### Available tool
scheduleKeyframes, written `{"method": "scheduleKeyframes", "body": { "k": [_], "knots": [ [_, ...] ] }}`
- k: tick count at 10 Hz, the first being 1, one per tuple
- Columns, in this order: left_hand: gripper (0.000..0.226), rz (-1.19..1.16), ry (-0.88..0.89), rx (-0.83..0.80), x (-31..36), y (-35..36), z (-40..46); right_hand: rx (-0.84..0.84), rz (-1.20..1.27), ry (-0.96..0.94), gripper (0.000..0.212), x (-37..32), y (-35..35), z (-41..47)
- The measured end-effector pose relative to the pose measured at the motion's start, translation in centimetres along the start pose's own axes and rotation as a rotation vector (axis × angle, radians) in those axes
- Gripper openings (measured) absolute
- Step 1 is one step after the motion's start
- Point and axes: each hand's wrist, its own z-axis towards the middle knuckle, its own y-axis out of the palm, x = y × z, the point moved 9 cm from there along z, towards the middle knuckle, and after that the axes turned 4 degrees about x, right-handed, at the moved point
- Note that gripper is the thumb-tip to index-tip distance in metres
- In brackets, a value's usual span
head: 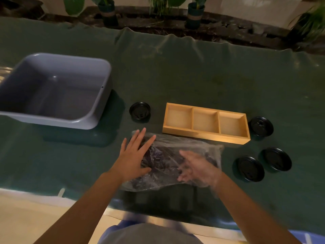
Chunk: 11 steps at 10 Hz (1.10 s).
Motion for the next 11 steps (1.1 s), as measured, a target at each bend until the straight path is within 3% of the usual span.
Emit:
{"method": "scheduleKeyframes", "body": {
  "k": [1, 3, 4, 5, 6, 7, 9, 11],
  "knots": [
    [0.100, -0.003, -0.012, -0.052, 0.3, 0.9, -0.2, 0.152, -0.166, -0.062, 0.054, -1.2, 0.4, 0.7],
    [0.082, -0.099, -0.049, -0.053, -0.1, 0.8, -0.6, 0.379, -0.307, -0.012, 0.058, -2.4, 1.1, 2.6],
    [0.075, -0.137, -0.079, 0.005, -0.6, 0.1, -0.8, 0.397, -0.222, -0.107, 0.051, -3.5, 1.8, 2.8],
    [0.069, -0.135, -0.095, 0.061, -1.3, -0.5, -1.1, 0.299, -0.277, -0.253, 0.050, -5.3, 2.8, 3.0],
    [0.067, -0.095, -0.097, 0.058, -1.5, -0.3, -1.0, 0.161, -0.357, -0.339, 0.050, -6.1, 3.3, 2.4],
    [0.063, -0.069, -0.122, 0.072, -1.7, -0.4, -0.4, 0.129, -0.588, -0.415, 0.044, -6.2, 1.9, 1.7],
    [0.063, -0.072, -0.140, 0.097, -1.6, -0.4, -0.2, 0.313, -0.551, -0.316, 0.039, -4.7, -0.3, 0.9],
    [0.063, -0.066, -0.144, 0.105, -1.5, -0.4, -0.6, 0.312, -0.672, -0.318, 0.048, -6.1, -0.5, 0.0]
  ]
}}
